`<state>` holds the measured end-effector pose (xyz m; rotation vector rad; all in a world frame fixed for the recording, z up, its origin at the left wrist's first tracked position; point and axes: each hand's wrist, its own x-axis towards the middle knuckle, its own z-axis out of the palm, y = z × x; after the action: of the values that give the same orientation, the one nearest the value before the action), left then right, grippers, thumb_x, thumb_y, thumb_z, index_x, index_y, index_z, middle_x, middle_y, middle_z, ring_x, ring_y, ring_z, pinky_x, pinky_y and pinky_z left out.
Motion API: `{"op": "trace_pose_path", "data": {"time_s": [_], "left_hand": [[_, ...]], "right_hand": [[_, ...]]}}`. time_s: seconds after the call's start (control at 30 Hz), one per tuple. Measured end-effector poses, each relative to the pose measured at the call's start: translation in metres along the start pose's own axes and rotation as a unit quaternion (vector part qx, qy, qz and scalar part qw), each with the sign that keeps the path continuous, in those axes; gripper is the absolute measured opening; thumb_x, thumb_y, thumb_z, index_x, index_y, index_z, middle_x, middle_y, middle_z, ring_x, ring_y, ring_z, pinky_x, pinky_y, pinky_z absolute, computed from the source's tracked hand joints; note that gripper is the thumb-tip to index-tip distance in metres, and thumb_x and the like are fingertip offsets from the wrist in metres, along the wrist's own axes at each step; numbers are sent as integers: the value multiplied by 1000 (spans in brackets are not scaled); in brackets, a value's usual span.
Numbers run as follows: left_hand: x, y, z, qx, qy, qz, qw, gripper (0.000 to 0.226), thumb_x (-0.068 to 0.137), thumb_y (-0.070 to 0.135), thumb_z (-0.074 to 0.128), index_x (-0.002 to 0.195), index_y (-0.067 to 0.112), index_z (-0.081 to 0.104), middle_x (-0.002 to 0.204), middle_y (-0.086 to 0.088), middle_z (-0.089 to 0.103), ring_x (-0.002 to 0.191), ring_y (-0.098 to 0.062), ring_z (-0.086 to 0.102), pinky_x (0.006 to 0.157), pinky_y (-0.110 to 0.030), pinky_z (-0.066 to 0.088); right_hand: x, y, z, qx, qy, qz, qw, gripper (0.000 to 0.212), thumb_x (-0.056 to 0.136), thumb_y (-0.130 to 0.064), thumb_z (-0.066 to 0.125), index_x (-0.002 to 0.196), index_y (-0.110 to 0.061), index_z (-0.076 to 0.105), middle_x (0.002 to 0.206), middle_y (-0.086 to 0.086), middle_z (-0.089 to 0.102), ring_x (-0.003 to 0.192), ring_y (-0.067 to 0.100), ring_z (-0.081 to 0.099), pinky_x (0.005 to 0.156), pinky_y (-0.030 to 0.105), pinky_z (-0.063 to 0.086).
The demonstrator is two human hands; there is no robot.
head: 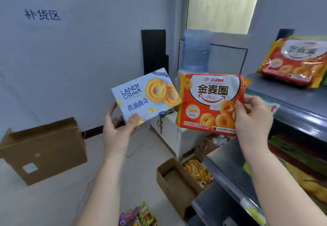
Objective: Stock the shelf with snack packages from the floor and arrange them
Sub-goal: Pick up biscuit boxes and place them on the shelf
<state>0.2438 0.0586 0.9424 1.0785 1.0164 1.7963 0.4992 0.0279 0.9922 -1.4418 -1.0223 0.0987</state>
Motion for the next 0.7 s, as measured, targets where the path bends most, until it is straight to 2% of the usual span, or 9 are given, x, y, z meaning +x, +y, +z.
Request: {"op": "trace_pose_path", "data": {"time_s": [0.03, 0.1, 0.2, 0.27, 0.37, 0.43, 0.5, 0.6, 0.7], "left_hand": [[5, 4, 19, -9, -15, 0, 1000, 58, 73, 14, 74, 117, 36, 44, 98, 3, 62, 85, -10, 68, 59, -20, 58], [15, 9, 53, -31, -38, -2, 999, 60, 65, 24, 73, 115, 40, 45, 102, -1, 61, 99, -23, 64, 64, -25, 59], [30, 17, 98, -73, -70, 3, 995, 69, 57, 33, 76, 118, 38, 44, 114, -9, 60, 107, -30, 61, 63, -22, 59], [38, 20, 125, -86, -85, 14, 993, 62, 66, 28, 77, 117, 38, 44, 113, -6, 61, 108, -32, 62, 64, -23, 59], [50, 23, 160, -95, -101, 30, 990, 56, 72, 23, 75, 116, 40, 44, 106, -1, 62, 106, -31, 64, 66, -29, 57], [57, 22, 179, -95, -107, 35, 989, 56, 74, 21, 75, 121, 34, 46, 106, -1, 60, 107, -27, 63, 68, -29, 57], [64, 18, 194, -99, -109, 39, 988, 58, 77, 19, 72, 128, 27, 45, 109, -4, 59, 111, -26, 60, 70, -29, 59], [76, 7, 212, -101, -129, 29, 986, 58, 77, 20, 72, 129, 27, 46, 116, -9, 58, 110, -24, 61, 79, -38, 56], [91, -2, 229, -93, -164, 30, 982, 61, 75, 24, 75, 129, 26, 46, 122, -10, 56, 99, -9, 63, 84, -41, 55]], "right_hand": [[11, -3, -12, -7, 18, -8, 1000, 13, 93, -17, 50, 100, -10, 59, 91, 0, 59, 83, 13, 55, 53, 3, 35], [31, -10, -35, -20, 55, -28, 998, 15, 93, -17, 50, 101, -9, 59, 90, 0, 59, 80, 12, 53, 52, 3, 35], [60, -18, -62, -35, 106, -53, 992, 16, 92, -16, 51, 104, -7, 59, 92, 0, 57, 82, 12, 52, 52, -8, 33], [79, -21, -75, -50, 134, -62, 988, 14, 92, -16, 52, 101, -8, 58, 93, 1, 59, 84, 13, 53, 53, -8, 32], [104, -22, -85, -57, 153, -52, 985, 12, 91, -15, 52, 99, -8, 59, 89, 2, 60, 82, 15, 54, 55, 6, 37], [117, -17, -86, -66, 160, -37, 984, 16, 91, -14, 52, 101, -5, 61, 87, 3, 60, 82, 17, 56, 60, 21, 38], [128, -10, -86, -75, 166, -17, 983, 19, 90, -14, 53, 103, -3, 62, 88, 6, 63, 86, 22, 60, 69, 25, 39], [142, 2, -84, -79, 184, 34, 979, 23, 89, -15, 54, 107, -2, 62, 100, 13, 68, 95, 28, 62, 76, 31, 46], [153, 12, -81, -90, 200, 74, 973, 24, 90, -16, 54, 109, -3, 61, 107, 16, 68, 95, 27, 62, 76, 34, 48]]}}
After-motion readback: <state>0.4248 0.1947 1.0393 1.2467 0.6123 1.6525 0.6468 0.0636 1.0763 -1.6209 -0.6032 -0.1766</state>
